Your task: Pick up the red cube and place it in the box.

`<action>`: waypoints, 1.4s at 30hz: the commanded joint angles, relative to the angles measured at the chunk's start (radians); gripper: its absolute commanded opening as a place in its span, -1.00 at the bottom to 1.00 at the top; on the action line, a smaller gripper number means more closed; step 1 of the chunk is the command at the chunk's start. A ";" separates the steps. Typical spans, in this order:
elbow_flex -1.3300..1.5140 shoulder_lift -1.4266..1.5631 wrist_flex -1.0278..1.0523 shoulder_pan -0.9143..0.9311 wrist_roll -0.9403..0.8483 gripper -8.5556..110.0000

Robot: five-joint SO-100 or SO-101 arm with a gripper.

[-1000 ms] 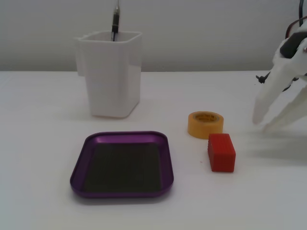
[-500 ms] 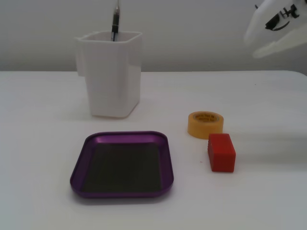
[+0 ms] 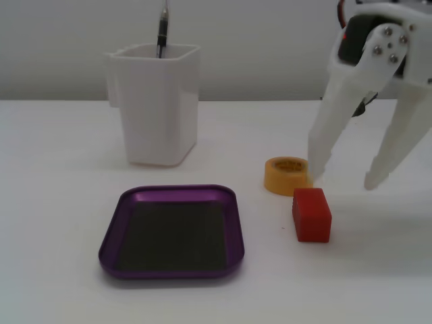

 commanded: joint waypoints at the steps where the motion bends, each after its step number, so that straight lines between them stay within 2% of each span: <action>1: -0.071 -0.091 -0.006 -0.005 0.035 -0.53; 5: -0.084 -0.170 -0.008 0.000 0.037 -0.50; 13: -0.097 -0.275 -0.087 0.132 0.026 -0.49; 22: -0.091 -0.371 -0.094 0.133 0.025 -0.50; 25: -0.097 -0.416 -0.094 0.133 0.025 -0.59; 29: -0.097 -0.446 -0.094 0.130 0.025 -0.88; 42: -0.172 -0.121 -0.092 0.126 0.025 -0.87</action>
